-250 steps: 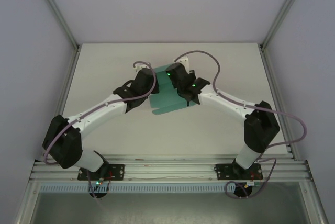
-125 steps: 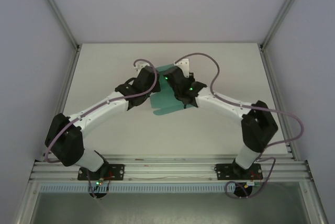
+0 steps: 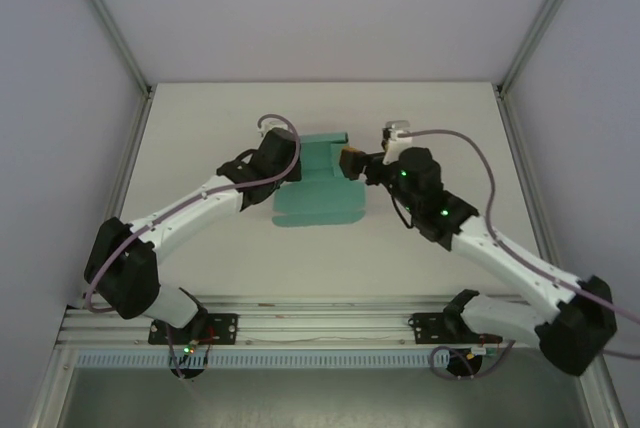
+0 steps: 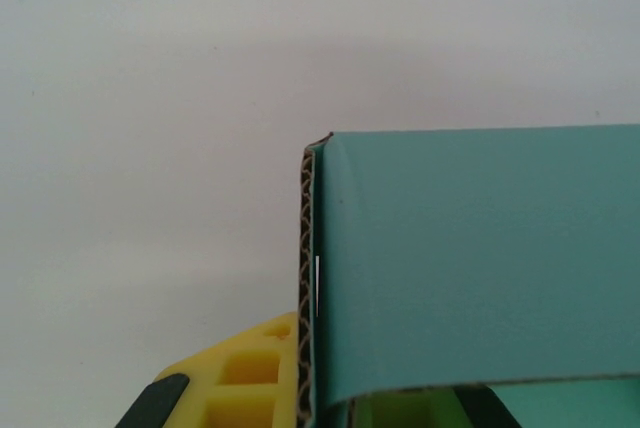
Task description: Assemble paper box
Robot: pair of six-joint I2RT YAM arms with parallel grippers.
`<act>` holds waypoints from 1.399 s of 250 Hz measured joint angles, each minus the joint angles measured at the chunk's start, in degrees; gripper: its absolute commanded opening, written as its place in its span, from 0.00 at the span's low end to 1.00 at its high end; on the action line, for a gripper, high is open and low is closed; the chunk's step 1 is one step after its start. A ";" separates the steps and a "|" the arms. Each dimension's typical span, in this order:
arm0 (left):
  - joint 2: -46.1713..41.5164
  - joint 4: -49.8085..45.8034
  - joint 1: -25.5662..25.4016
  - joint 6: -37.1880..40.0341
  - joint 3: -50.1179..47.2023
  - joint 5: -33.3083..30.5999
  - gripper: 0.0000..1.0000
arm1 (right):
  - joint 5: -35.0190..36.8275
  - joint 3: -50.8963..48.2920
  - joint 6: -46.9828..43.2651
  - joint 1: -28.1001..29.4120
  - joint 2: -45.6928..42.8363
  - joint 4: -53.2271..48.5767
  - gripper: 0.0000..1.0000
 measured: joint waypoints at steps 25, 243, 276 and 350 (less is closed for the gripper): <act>-0.04 -2.29 0.39 2.49 0.57 0.55 0.00 | 1.11 0.04 0.37 -0.11 -5.77 -2.97 1.00; -0.39 -5.51 0.76 2.80 2.47 4.28 0.00 | -4.22 15.74 -4.35 -0.46 21.97 -20.15 0.56; -0.26 -5.90 0.76 1.64 3.52 3.91 0.00 | -5.09 16.06 -4.22 -0.52 22.36 -21.44 0.79; 2.01 -5.90 1.01 0.17 4.61 4.09 0.00 | -9.86 9.01 -3.21 -1.20 7.85 -19.30 1.00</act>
